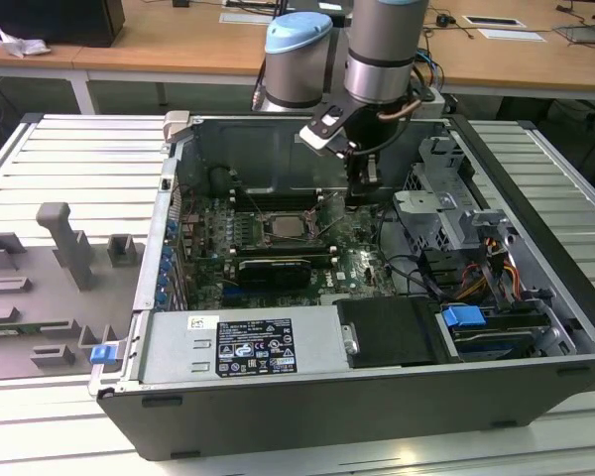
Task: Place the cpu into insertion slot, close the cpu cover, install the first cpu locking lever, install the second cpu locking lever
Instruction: 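Close the cpu cover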
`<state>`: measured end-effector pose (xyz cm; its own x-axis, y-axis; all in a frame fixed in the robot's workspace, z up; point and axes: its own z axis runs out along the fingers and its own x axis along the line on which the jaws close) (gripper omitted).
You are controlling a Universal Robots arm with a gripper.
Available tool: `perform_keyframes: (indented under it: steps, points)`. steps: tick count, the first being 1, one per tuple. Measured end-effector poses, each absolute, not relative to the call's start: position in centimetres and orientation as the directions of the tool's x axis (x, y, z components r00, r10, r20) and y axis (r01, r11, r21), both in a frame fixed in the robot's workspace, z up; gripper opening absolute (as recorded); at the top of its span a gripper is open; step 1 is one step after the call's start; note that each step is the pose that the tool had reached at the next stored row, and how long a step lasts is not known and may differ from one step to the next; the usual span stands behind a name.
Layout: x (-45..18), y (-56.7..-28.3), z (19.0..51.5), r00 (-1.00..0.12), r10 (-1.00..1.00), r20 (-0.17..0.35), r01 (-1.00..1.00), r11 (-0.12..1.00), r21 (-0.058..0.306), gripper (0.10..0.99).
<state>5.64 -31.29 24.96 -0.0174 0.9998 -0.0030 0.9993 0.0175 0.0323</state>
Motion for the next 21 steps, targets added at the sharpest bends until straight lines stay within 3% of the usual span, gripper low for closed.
perform_keyframes:
  steps: [21]
  points:
    - [-1.8, -31.3, 22.8, -0.030, 1.000, -0.003, 0.999, 0.030, 0.029, 0.106]
